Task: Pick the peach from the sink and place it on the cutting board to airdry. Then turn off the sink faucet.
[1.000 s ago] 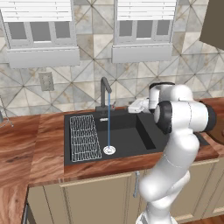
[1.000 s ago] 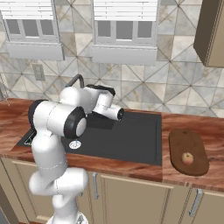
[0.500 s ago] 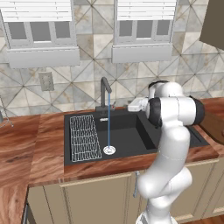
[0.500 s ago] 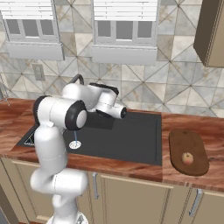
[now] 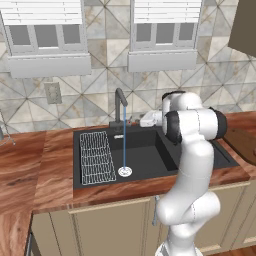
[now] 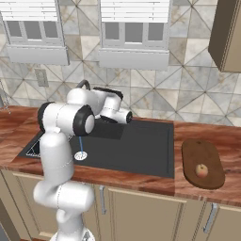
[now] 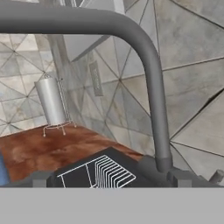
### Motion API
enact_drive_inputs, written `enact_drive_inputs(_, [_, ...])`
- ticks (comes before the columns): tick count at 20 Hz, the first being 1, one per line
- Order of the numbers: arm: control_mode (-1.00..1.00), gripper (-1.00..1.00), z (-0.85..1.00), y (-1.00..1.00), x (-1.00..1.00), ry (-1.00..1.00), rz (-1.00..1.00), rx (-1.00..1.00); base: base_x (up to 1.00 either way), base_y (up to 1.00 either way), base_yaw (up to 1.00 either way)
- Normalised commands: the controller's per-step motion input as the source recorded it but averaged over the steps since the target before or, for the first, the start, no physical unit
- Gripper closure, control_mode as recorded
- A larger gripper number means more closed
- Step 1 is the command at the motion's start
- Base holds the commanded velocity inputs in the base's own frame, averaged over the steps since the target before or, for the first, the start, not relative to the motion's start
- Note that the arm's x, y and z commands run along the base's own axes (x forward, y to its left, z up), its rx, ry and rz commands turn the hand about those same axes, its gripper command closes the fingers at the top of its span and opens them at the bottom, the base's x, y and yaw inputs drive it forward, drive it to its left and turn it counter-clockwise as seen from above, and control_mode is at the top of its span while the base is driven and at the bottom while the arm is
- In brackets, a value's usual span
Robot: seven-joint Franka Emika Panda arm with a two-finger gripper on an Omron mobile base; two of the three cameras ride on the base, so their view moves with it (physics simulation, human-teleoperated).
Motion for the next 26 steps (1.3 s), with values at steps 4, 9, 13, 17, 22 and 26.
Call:
enact_drive_inputs(4, [-1.0, -1.0, -0.19, 0.05, 0.05, 0.0, 0.09, -0.1, 0.0, 0.0, 0.0])
enact_drive_inputs(9, [-1.0, -1.0, -0.24, 0.0, 0.0, 0.0, 0.08, -0.08, 0.0, 0.0, 0.0])
enact_drive_inputs(13, [-1.0, -1.0, -0.19, 0.0, 0.07, 0.0, 0.06, -0.05, 0.0, 0.0, 0.0])
enact_drive_inputs(17, [-1.0, -1.0, -0.07, 0.0, 0.19, 0.0, 0.02, -0.01, 0.0, 0.0, 0.0])
enact_drive_inputs(22, [-1.0, -1.0, 0.0, 0.0, 0.15, 0.0, 0.0, 0.0, 0.0, 0.0, 0.0])
enact_drive_inputs(26, [-1.0, -1.0, -0.04, 0.0, 0.09, 0.0, 0.0, 0.0, 0.0, 0.0, 0.0])
